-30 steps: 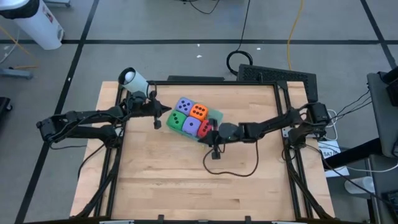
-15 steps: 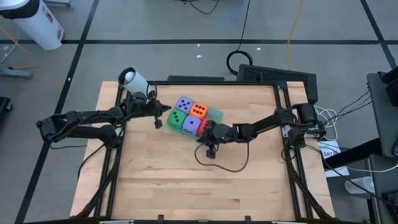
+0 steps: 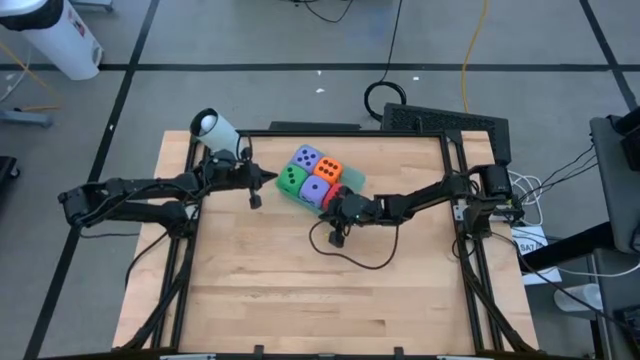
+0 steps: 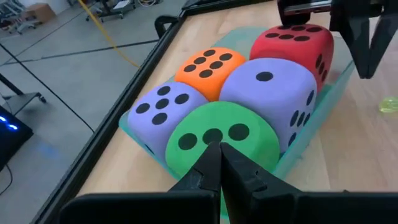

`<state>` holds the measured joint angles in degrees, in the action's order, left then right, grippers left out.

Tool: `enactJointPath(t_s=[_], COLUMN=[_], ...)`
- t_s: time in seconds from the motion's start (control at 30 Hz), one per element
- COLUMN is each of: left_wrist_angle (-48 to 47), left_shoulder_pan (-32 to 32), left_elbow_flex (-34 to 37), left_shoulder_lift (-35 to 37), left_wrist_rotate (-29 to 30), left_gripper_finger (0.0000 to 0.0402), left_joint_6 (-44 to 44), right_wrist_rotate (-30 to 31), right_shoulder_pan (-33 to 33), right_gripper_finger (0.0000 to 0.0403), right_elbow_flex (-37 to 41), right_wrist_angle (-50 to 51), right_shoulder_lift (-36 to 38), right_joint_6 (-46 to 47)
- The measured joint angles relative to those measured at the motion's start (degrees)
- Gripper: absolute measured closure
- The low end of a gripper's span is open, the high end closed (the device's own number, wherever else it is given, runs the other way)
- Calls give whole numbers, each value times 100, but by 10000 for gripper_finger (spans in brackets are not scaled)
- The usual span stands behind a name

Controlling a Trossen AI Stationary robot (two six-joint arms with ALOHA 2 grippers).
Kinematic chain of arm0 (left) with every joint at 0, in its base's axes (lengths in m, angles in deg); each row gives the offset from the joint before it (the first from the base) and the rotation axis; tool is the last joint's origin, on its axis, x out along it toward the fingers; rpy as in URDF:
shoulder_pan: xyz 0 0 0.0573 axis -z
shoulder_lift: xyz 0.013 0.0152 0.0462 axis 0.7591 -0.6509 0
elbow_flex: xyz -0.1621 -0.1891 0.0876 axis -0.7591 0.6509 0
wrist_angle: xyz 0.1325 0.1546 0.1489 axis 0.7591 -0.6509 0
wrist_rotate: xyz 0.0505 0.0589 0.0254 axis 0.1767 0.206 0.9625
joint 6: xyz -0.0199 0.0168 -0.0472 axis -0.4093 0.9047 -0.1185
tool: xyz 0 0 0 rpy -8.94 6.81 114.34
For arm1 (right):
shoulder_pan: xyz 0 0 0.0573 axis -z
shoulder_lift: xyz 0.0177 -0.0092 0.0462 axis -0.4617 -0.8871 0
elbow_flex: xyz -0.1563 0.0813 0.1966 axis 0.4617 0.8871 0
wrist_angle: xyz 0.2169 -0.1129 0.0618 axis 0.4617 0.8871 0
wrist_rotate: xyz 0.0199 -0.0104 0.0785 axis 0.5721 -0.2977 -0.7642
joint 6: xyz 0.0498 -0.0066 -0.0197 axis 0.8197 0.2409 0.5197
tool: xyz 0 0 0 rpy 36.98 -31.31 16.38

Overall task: Pick & Place Dice
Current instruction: Adjust the blue bin

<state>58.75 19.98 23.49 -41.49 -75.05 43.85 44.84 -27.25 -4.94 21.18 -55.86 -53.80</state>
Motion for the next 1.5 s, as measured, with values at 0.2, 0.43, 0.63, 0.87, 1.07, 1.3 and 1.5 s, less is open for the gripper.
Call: enactJointPath(t_s=[0.2, 0.43, 0.63, 0.87, 1.07, 1.3, 1.5], left_wrist_angle=[-247, -323, -411, -411, -406, -331, -198], left_shoulder_pan=[54, 53, 53, 53, 53, 53, 53], left_elbow_flex=[2, 2, 2, 2, 2, 2, 2], left_shoulder_lift=[1, 2, 2, 2, 2, 2, 2], left_wrist_rotate=[598, 953, 953, 953, 953, 957, 1236], left_gripper_finger=[396, 396, 396, 396, 396, 396, 396], left_joint_6=[39, 23, 47, 43, 34, 21, -23], right_wrist_rotate=[-147, 547, 1127, 1702, 1742, 2054, 2054], right_shoulder_pan=[-219, -406, -408, -370, -194, -50, 51], right_gripper_finger=[403, 403, 403, 403, 403, 403, 403], right_elbow_flex=[-17, 20, 5, -13, -13, -13, -13], right_wrist_angle=[262, 1622, 1944, 2019, 2131, 2138, 2119], right_shoulder_lift=[229, 532, 623, 630, 630, 630, 704], right_joint_6=[163, 726, 964, 1011, 1127, 992, 278])
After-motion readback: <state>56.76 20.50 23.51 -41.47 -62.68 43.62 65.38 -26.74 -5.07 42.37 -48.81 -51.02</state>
